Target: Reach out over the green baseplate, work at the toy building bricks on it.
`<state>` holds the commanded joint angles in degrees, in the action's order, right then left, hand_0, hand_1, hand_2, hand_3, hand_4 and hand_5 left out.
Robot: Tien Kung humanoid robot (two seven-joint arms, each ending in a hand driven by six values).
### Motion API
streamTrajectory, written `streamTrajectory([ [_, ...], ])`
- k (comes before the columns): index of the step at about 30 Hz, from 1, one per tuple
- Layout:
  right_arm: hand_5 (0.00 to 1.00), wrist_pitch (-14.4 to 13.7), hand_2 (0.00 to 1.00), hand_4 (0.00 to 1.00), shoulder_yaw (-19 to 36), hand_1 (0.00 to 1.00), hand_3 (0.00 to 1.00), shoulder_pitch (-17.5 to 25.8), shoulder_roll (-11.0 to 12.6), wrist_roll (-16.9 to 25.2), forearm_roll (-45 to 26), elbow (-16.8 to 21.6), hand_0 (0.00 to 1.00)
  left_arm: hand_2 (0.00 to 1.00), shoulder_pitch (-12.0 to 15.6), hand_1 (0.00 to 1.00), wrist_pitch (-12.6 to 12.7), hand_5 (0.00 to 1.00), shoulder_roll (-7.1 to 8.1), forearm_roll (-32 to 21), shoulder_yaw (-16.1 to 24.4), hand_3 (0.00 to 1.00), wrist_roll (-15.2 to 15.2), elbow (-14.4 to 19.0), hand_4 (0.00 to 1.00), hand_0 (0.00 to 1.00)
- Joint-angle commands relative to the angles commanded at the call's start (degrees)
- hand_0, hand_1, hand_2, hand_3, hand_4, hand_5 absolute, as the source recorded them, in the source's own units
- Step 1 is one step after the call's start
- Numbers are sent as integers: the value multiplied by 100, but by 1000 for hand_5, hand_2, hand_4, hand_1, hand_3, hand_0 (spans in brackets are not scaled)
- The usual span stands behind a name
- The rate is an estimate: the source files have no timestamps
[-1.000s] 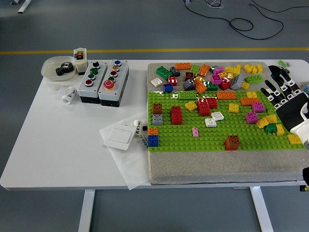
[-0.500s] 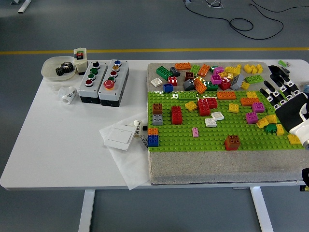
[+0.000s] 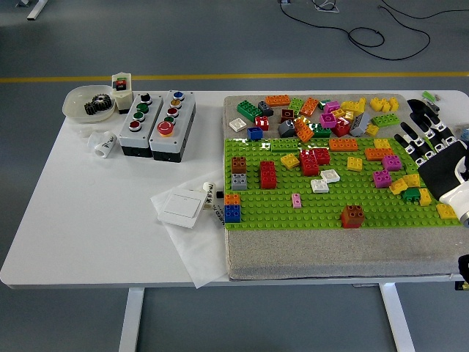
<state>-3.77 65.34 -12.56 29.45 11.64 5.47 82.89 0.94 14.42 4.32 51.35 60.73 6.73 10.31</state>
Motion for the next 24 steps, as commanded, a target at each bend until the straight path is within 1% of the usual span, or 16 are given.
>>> streamTrajectory([
  [18,978,-13,859,998,54,819,874,-41,19,0,2,13,894,859,-59,810,-1,701,2,-37,-41,770,-14,0,791,766],
  [24,979,-58,855,998,81,816,873,-48,23,25,-30,19,893,859,-68,810,-2,700,3,-37,-48,771,-8,0,790,765],
])
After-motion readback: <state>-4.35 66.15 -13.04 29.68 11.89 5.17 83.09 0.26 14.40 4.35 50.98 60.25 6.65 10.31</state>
